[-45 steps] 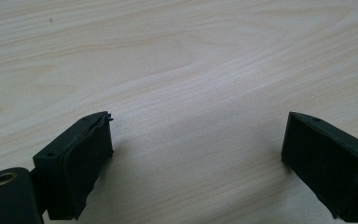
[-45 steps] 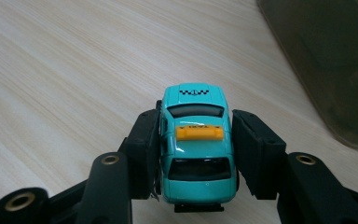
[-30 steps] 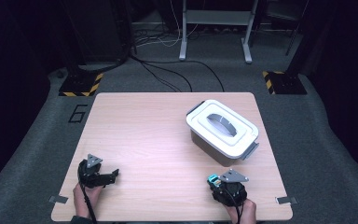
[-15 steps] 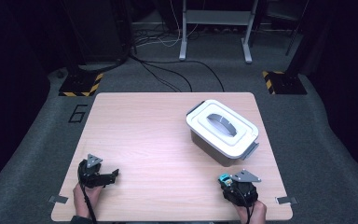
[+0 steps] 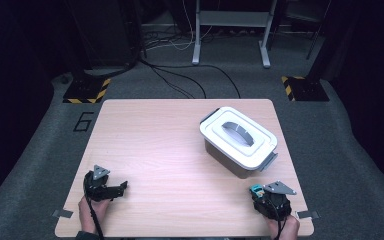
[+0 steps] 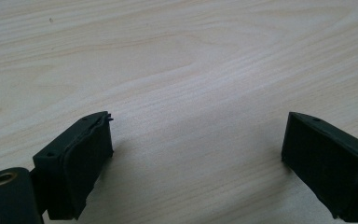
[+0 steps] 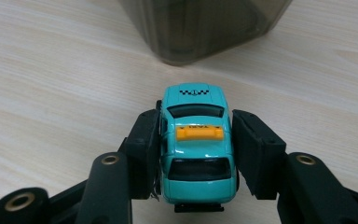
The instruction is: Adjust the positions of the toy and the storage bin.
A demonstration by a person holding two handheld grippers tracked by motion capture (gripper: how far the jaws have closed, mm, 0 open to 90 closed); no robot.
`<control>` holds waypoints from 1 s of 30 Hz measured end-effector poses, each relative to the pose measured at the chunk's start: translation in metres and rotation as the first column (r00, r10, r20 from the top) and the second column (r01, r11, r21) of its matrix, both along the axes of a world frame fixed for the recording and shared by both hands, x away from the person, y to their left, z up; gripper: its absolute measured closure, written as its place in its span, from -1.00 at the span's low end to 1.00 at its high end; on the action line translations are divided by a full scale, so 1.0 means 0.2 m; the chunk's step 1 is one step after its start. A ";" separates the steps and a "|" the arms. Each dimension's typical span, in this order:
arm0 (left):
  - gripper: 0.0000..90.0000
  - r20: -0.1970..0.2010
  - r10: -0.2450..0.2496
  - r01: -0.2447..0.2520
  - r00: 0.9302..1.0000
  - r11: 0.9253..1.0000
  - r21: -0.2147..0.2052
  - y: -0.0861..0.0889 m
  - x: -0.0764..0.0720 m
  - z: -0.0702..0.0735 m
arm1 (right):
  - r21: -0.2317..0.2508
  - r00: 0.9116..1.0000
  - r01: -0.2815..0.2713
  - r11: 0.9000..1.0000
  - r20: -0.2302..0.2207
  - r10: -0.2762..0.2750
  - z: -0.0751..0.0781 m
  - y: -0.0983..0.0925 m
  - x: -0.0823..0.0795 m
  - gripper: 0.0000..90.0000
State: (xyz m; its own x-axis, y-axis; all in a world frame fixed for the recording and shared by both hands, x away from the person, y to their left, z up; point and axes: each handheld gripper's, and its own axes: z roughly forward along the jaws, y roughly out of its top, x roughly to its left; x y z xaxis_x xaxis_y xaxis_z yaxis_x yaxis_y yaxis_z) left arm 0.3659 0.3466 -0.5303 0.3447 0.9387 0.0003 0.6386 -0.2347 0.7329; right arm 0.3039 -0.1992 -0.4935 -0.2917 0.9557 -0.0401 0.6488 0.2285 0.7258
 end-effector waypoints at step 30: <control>-0.82 0.001 0.000 0.000 1.000 1.000 0.000 0.00 0.00 0.00 | 0.003 0.983 0.184 0.983 0.017 -0.184 -0.03 -0.30 0.25 0.17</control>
State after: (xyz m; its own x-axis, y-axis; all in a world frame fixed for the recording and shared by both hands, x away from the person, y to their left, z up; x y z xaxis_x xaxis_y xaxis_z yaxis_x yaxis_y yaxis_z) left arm 0.3658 0.3465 -0.5303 0.3442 0.9389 0.0004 0.6382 -0.2343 0.7333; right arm 0.3537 -0.2598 -0.5004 -0.1104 0.9930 -0.0425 0.6674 0.1058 0.7371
